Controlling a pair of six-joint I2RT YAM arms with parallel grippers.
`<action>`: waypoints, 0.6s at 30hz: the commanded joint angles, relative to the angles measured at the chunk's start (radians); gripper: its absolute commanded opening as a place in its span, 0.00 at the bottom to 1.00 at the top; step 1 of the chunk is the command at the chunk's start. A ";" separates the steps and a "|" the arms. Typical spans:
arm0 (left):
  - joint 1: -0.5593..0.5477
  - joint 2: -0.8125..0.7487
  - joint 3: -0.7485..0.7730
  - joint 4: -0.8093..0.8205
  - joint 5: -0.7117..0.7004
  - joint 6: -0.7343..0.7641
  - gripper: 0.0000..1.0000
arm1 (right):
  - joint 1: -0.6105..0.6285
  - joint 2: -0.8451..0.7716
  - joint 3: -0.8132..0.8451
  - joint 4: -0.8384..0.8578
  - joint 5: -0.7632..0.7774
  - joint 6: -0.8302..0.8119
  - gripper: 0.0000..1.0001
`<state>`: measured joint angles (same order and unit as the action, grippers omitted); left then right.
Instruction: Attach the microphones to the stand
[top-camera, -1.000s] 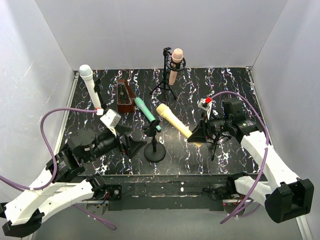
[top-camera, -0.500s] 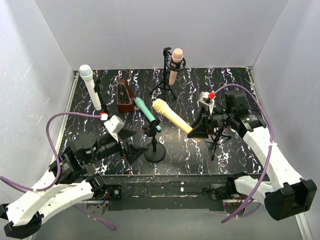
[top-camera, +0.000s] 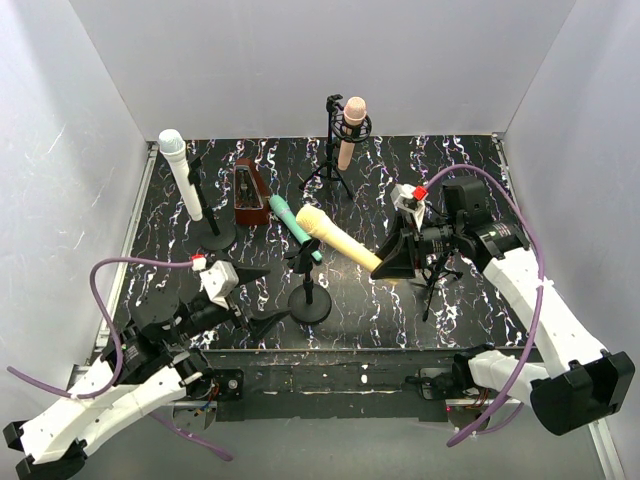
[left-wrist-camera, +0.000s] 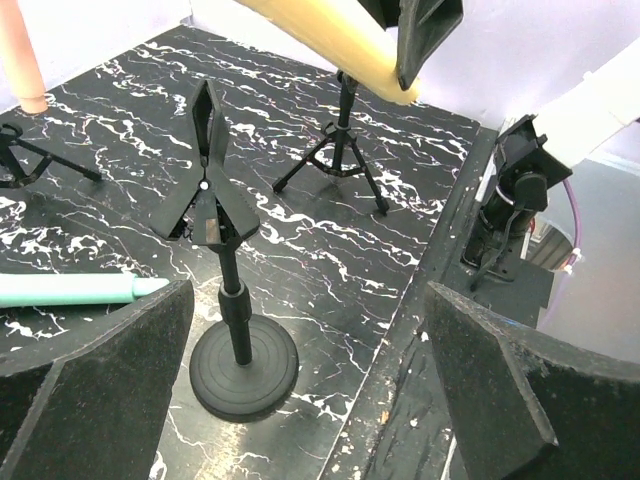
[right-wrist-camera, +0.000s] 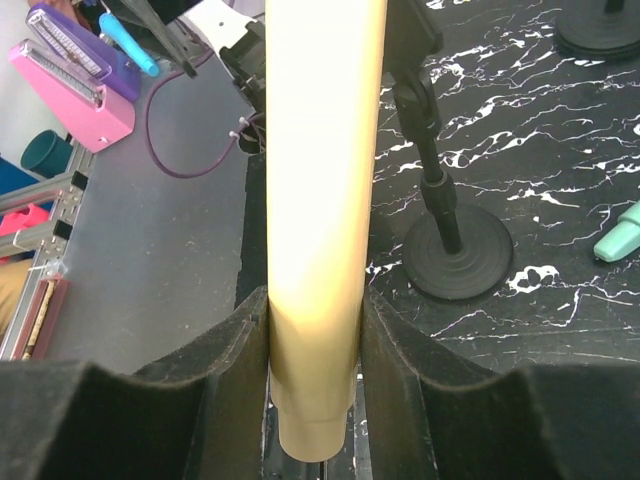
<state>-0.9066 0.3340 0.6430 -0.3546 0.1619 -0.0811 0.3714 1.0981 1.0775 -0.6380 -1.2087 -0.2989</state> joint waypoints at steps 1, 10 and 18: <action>0.003 -0.013 -0.063 0.083 0.036 0.046 0.98 | 0.024 0.008 0.062 -0.025 -0.043 -0.060 0.01; 0.003 -0.010 -0.155 0.207 0.054 0.078 0.98 | 0.058 0.036 0.114 -0.068 -0.049 -0.108 0.01; 0.003 -0.006 -0.177 0.221 0.067 0.076 0.98 | 0.069 0.034 0.121 -0.088 -0.052 -0.140 0.01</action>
<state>-0.9066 0.3260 0.4786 -0.1696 0.2104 -0.0196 0.4324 1.1378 1.1511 -0.7101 -1.2228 -0.4011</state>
